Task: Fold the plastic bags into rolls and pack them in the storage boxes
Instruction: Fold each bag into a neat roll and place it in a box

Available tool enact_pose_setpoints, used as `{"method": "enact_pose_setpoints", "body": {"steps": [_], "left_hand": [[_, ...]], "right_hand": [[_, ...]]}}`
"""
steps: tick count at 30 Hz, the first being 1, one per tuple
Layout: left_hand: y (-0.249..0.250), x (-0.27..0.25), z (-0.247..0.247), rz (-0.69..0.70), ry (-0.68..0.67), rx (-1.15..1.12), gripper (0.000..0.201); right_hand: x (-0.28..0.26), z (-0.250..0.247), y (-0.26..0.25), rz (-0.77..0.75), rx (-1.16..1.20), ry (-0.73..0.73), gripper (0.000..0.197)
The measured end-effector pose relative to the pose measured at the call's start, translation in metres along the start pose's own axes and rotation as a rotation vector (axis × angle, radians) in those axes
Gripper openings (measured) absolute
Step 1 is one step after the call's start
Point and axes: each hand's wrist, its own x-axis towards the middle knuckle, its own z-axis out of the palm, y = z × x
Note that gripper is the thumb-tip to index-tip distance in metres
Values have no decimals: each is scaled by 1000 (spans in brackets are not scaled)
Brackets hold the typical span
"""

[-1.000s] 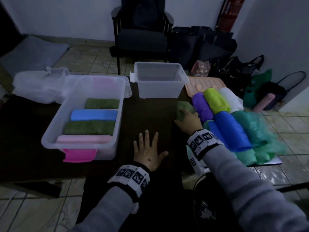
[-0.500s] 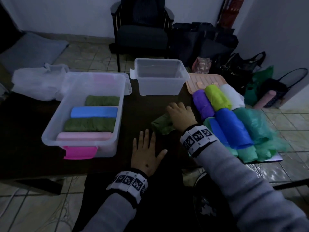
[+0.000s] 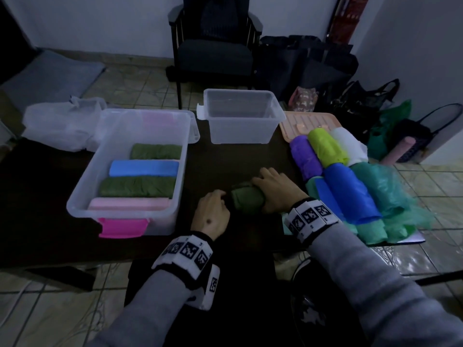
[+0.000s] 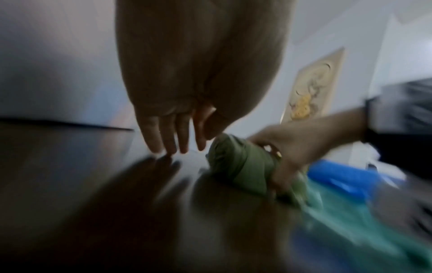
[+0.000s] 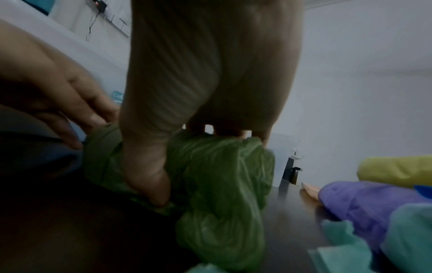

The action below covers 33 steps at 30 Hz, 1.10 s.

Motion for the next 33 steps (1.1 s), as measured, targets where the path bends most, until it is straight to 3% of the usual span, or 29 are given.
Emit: {"method": "enact_pose_setpoints", "body": {"steps": [6,12,16,20,23,30,33], "left_hand": [[22,15,-13,-114,-73,-47,39],[32,32,-15,-86,-182,66,54],[36,37,-8,-13,-281,193,38],[38,36,-2,58,-292,236,26],[40,35,-2,66,-303,207,34],[33,40,-4,12,-322,-29,42],[39,37,-14,50,-238,-95,34]], "right_hand": [[-16,7,-6,3,82,-88,76],[-36,13,-8,-3,114,-51,64],[-40,23,-15,-33,118,-31,64],[-42,35,-20,-34,189,-36,69],[-48,38,-22,-48,135,-47,86],[-54,42,-30,-50,111,9,76],[-50,37,-32,-25,36,97,68]]}}
